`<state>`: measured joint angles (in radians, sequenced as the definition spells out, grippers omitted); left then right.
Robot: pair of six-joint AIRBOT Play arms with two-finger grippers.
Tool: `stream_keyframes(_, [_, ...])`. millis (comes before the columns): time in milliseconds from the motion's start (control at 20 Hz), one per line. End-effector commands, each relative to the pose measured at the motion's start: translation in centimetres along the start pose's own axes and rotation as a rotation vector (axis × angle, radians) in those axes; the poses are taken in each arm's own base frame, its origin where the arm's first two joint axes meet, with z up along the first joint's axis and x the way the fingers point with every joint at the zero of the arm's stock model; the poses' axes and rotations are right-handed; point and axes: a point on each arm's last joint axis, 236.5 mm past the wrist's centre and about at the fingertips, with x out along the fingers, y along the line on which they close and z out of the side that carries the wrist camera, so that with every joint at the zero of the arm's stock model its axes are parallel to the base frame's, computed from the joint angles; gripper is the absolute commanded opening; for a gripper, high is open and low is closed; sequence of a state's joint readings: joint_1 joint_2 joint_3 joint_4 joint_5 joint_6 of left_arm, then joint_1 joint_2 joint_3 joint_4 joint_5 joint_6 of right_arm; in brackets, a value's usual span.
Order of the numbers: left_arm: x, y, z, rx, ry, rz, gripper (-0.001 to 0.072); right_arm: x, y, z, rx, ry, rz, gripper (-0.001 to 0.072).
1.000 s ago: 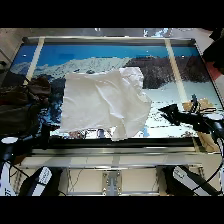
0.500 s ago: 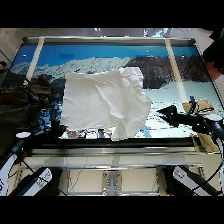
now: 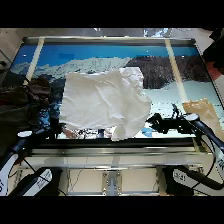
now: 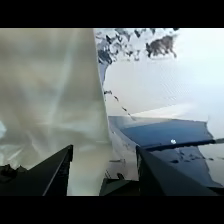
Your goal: Fold the shirts.
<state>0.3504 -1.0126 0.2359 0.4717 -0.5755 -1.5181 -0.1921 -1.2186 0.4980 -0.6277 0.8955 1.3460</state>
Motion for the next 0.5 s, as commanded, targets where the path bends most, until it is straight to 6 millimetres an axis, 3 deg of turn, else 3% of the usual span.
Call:
stream_keyframes(0, [-0.6, -1.2, 0.1, 0.011, -0.016, -0.037, 0.0010, 3.2, 1.0, -0.6, 0.035, 0.030, 0.056, 0.0449])
stream_keyframes(150, [-1.1, -1.9, 0.3, 0.026, -0.031, -0.059, 0.0011, 4.7, 2.2, -0.9, 0.044, 0.028, 0.090, 0.0444])
stream_keyframes(200, [-1.2, -2.0, 0.4, 0.030, -0.035, -0.063, 0.0010, 4.9, 2.7, -0.9, 0.035, 0.024, 0.102, 0.0346])
stream_keyframes(250, [-1.4, -2.4, 0.5, 0.051, -0.041, -0.072, 0.0010, 4.9, 3.6, -1.0, 0.008, 0.028, 0.123, 0.0083])
stream_keyframes(300, [-1.8, -3.3, 0.8, 0.109, -0.056, -0.091, 0.0010, 4.5, 5.0, -1.1, -0.037, 0.045, 0.162, 0.0017])
stream_keyframes(350, [-2.5, -4.9, 1.4, 0.187, -0.084, -0.122, 0.0010, 3.8, 6.9, -1.5, -0.131, 0.074, 0.216, 0.0017])
stream_keyframes(450, [-6.0, -10.1, 3.5, 0.393, -0.199, -0.222, 0.0009, 0.3, 12.3, -1.9, -0.301, 0.106, 0.343, 0.0015])
